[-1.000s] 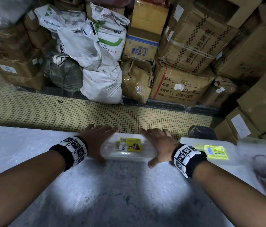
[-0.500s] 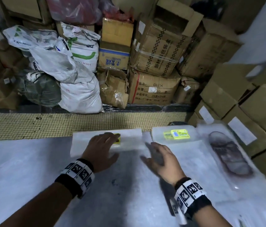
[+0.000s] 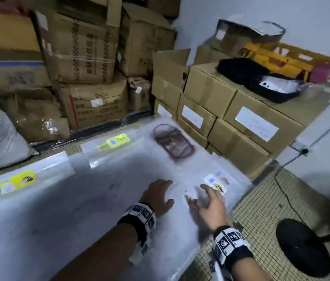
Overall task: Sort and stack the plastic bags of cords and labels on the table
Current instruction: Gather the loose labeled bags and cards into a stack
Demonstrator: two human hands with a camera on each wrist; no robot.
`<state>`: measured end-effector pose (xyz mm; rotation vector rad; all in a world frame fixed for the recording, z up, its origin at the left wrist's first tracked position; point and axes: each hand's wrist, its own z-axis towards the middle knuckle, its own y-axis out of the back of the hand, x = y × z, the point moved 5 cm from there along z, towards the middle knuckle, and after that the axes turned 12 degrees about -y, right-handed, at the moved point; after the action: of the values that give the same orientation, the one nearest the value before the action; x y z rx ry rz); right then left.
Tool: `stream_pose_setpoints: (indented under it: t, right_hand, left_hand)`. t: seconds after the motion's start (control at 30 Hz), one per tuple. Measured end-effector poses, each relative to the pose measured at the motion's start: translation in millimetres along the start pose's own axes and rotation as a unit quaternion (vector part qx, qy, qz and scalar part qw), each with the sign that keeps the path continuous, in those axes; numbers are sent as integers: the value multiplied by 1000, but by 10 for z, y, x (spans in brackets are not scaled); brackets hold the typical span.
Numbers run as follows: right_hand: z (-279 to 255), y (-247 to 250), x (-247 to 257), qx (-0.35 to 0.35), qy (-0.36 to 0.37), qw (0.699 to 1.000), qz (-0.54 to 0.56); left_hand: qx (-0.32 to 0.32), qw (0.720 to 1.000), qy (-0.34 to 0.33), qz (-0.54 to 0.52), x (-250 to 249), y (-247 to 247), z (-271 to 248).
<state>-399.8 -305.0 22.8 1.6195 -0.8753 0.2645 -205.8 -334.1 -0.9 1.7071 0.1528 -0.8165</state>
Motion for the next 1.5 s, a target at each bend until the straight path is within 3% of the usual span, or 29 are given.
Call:
stream_pose_setpoints:
  t: [0.13, 0.2, 0.3, 0.47, 0.6, 0.77, 0.87, 0.97, 1.03, 1.17, 1.2, 1.37, 1.5]
  right_hand:
    - [199, 353, -602, -33, -110, 993, 3]
    - [298, 390, -852, 6, -155, 986, 56]
    - [469, 289, -1099, 68, -167, 971, 156]
    - [995, -118, -1776, 58, -193, 937, 285]
    - [885, 34, -1637, 70, -198, 927, 311]
    - [1068, -104, -1909, 54, -213, 917, 334]
    - [714, 290, -1467, 55, -215, 916, 335]
    - [622, 445, -1370, 63, -226, 906, 353]
    - [637, 464, -1414, 65, -244, 886, 389]
    - [687, 453, -1493, 102, -274, 811, 507]
    - [679, 455, -1477, 124, -266, 807, 513]
    - [659, 495, -1472, 159, -202, 847, 465]
    - [607, 685, -1438, 160, -136, 900, 382]
  left_hand:
    - [33, 996, 31, 83, -304, -387, 517]
    - [48, 990, 76, 107, -402, -536, 668]
    - [23, 978, 151, 142, -508, -621, 750]
    - [-32, 974, 178, 135, -551, -696, 754]
    - [-32, 974, 185, 123, -686, -779, 705]
    - [-51, 977, 190, 82, -828, -878, 607]
    - [-47, 979, 190, 61, -935, -953, 557]
    - [-44, 978, 202, 35, -1022, -1003, 509]
    - [-41, 976, 213, 12, -1048, -1004, 496]
    - [-11, 975, 220, -20, -1074, -991, 493]
    - [-4, 976, 218, -24, -1087, -997, 483]
    - [17, 978, 200, -51, -1133, -1064, 442]
    - [14, 974, 210, -78, -1141, -1011, 463]
